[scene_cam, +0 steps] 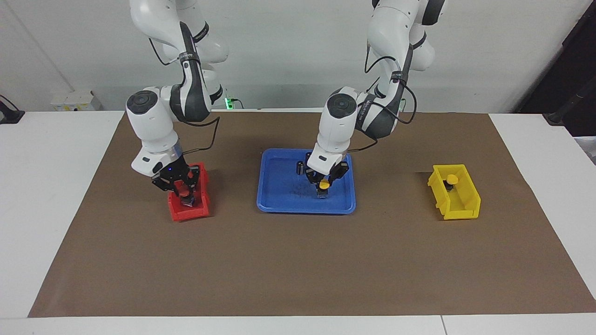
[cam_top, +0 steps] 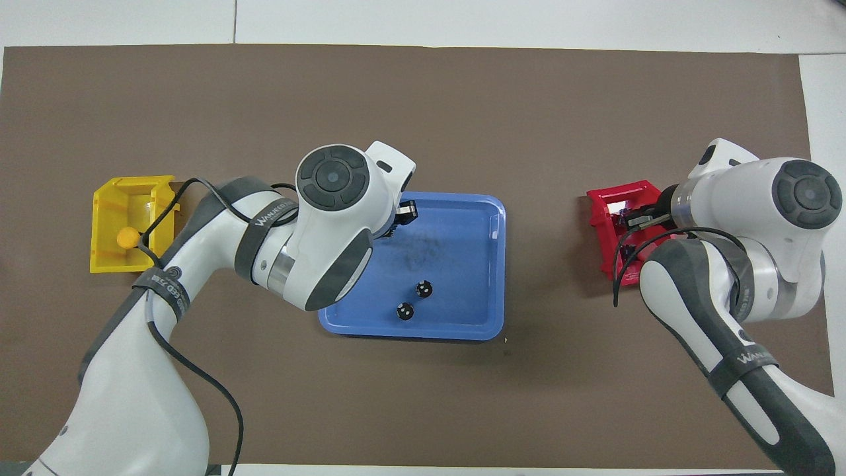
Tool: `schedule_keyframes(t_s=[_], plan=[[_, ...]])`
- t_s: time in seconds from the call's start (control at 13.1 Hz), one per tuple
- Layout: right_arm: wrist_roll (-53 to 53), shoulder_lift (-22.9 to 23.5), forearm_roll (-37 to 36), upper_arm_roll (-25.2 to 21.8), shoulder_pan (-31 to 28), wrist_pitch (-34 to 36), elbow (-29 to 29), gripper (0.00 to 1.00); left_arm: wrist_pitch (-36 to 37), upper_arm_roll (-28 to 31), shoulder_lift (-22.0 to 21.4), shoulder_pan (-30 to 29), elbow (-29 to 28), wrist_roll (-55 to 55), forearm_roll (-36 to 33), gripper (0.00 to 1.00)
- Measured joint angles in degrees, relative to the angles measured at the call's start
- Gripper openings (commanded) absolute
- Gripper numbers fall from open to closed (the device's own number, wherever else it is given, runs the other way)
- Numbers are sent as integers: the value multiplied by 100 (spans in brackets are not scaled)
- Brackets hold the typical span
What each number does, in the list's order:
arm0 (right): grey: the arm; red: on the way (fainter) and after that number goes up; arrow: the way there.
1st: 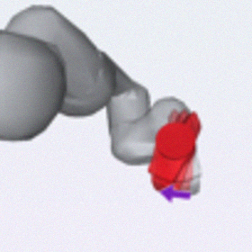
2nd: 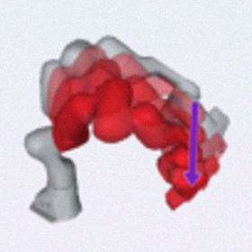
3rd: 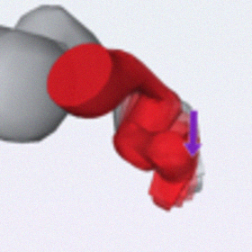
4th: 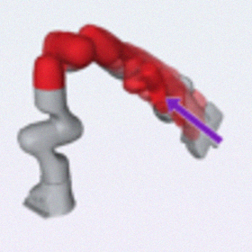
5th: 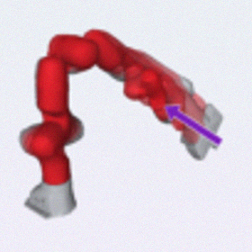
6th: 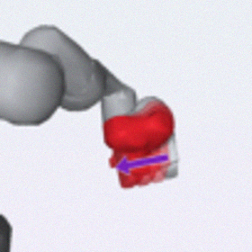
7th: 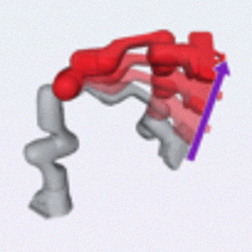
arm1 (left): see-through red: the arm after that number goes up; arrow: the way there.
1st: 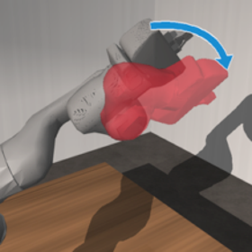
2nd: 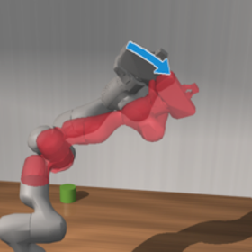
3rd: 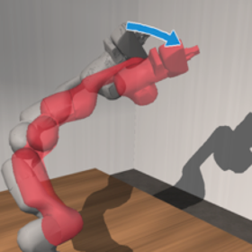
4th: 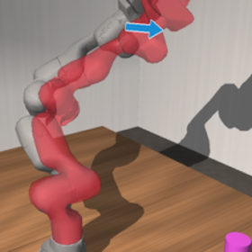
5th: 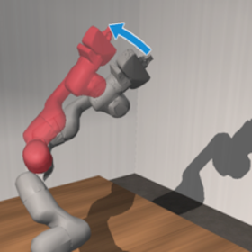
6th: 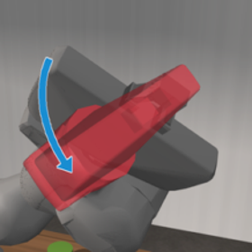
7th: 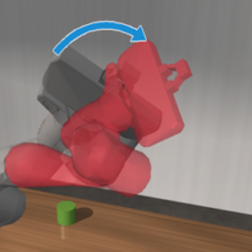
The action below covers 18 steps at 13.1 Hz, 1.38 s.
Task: Sort red and yellow buttons by color
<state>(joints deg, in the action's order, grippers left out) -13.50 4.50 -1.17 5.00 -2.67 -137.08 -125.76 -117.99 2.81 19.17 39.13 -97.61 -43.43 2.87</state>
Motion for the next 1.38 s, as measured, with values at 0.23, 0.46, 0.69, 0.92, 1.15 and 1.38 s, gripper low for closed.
schedule_keyframes(t_s=[0.23,0.46,0.69,0.92,1.15,1.38], plan=[[0,3,0,21,5,-59,-81,30,1418,62,-266,-656,810,621,-5,1],[0,3,0,22,4,-60,-112,37,2063,125,-529,-1877,913,2503,-33,1],[-146,2,4,17,-9,-139,-166,67,2073,162,-499,-3062,894,4171,-119,1],[-166,4,4,14,-34,-104,-137,74,1579,168,-530,-3805,594,4893,-120,1],[-161,-3,5,17,-42,832,461,99,431,156,-731,-3871,-486,4911,-121,1],[164,-166,13,20,-41,2346,1458,100,11,124,-839,-3870,-1017,4911,-121,1]])
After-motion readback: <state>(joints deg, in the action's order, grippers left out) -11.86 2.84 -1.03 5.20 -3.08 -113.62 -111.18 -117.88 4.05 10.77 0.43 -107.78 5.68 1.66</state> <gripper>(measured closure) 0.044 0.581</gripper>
